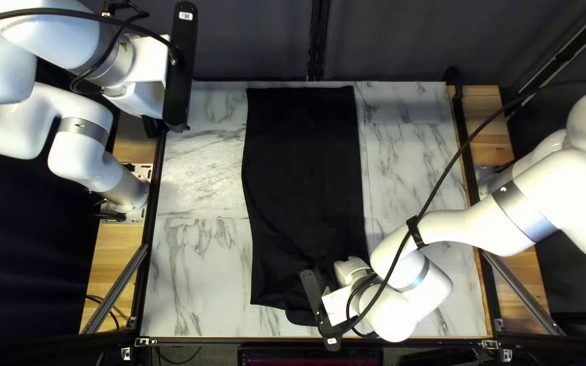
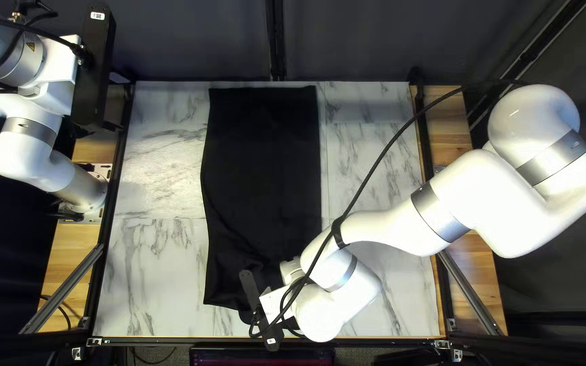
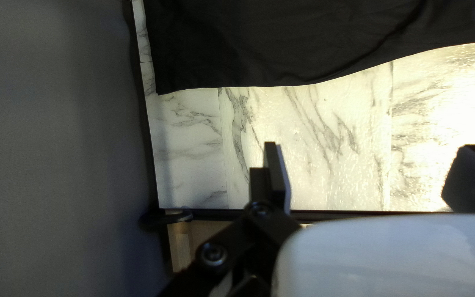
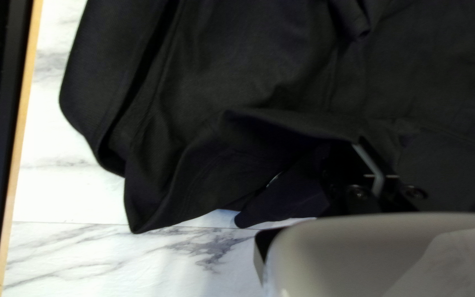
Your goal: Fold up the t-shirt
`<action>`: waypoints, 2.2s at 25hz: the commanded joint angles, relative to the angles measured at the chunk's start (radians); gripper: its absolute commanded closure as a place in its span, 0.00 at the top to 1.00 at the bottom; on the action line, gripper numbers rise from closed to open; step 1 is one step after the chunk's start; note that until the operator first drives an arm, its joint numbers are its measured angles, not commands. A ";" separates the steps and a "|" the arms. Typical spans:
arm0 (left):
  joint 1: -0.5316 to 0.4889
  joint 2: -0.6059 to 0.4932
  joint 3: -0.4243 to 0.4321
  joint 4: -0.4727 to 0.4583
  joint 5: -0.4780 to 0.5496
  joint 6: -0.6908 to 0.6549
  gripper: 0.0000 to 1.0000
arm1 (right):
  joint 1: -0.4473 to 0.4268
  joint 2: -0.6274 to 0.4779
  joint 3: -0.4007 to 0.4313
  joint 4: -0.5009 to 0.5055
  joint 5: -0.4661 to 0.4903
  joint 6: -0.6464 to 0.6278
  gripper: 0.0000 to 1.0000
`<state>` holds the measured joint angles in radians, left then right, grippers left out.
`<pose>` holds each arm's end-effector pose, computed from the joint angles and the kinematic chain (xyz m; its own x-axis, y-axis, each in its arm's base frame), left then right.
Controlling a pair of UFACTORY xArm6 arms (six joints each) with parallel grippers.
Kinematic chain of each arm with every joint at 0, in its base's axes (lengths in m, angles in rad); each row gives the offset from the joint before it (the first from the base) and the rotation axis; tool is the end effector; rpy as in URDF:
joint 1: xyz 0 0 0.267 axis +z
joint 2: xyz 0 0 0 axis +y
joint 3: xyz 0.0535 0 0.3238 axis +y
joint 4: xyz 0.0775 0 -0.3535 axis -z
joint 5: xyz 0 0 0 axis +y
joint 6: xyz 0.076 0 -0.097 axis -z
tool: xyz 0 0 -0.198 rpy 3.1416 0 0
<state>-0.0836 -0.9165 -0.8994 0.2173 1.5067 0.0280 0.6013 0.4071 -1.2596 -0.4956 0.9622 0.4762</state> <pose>0.2646 0.0405 0.4162 0.9473 -0.1207 0.2969 -0.0559 -0.9744 -0.2176 0.5098 0.2352 0.0853 0.9050 0.4249 0.0208 0.3835 -0.8361 0.3921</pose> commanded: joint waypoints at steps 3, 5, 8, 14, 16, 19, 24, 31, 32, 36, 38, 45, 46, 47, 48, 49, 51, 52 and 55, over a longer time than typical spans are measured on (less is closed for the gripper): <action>0.000 0.000 0.000 0.000 0.000 0.000 1.00 | -0.014 0.026 -0.010 0.008 -0.034 -0.018 0.61; 0.000 0.000 0.000 0.000 0.000 0.000 1.00 | -0.019 0.014 0.001 0.012 -0.037 -0.026 0.95; 0.000 0.000 0.000 0.000 0.000 0.000 1.00 | -0.017 -0.032 0.041 0.013 -0.030 -0.019 1.00; 0.000 0.000 0.000 0.000 0.000 0.000 1.00 | -0.047 -0.154 0.151 0.011 0.002 -0.022 1.00; 0.000 0.000 0.000 0.000 0.000 0.000 1.00 | -0.087 -0.199 0.190 0.013 0.002 -0.055 1.00; 0.000 0.000 0.000 0.000 0.000 0.000 1.00 | -0.157 -0.244 0.228 0.039 -0.005 -0.108 1.00; 0.000 0.000 0.000 0.000 0.000 0.000 1.00 | -0.287 -0.256 0.258 0.135 -0.036 -0.180 1.00; 0.000 0.000 0.000 0.000 0.000 0.000 1.00 | -0.369 -0.191 0.228 0.238 -0.060 -0.220 1.00; 0.000 0.000 0.000 0.000 0.000 0.000 1.00 | -0.369 -0.191 0.228 0.238 -0.060 -0.220 1.00; 0.000 0.000 0.000 0.000 0.000 0.000 1.00 | -0.369 -0.191 0.228 0.238 -0.060 -0.220 1.00; 0.000 0.000 0.000 0.000 0.000 0.000 1.00 | -0.369 -0.191 0.228 0.238 -0.060 -0.220 1.00; 0.000 0.000 0.000 0.000 0.000 0.000 1.00 | -0.442 -0.252 0.242 0.490 -0.094 -0.521 1.00; 0.000 0.000 0.000 0.000 0.000 0.000 1.00 | -0.466 -0.263 0.265 0.581 -0.122 -0.599 1.00; 0.000 0.000 0.000 0.000 0.000 0.000 1.00 | -0.483 -0.269 0.286 0.647 -0.139 -0.649 1.00; 0.000 0.000 0.000 0.000 0.000 0.000 1.00 | -0.492 -0.273 0.298 0.686 -0.149 -0.673 1.00; 0.000 0.000 0.000 0.000 0.000 0.000 1.00 | -0.496 -0.274 0.303 0.703 -0.153 -0.684 1.00; 0.000 0.000 0.000 0.000 0.000 0.000 1.00 | -0.496 -0.274 0.303 0.703 -0.153 -0.684 1.00; 0.000 0.000 0.000 0.000 0.000 0.000 1.00 | -0.496 -0.274 0.303 0.703 -0.153 -0.684 1.00; 0.000 0.000 0.000 0.000 0.000 0.000 1.00 | -0.496 -0.274 0.303 0.703 -0.153 -0.684 1.00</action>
<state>-0.0836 -0.9165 -0.8994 0.2173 1.5067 0.0280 0.1057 0.1333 -0.9569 0.2056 0.8101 -0.2062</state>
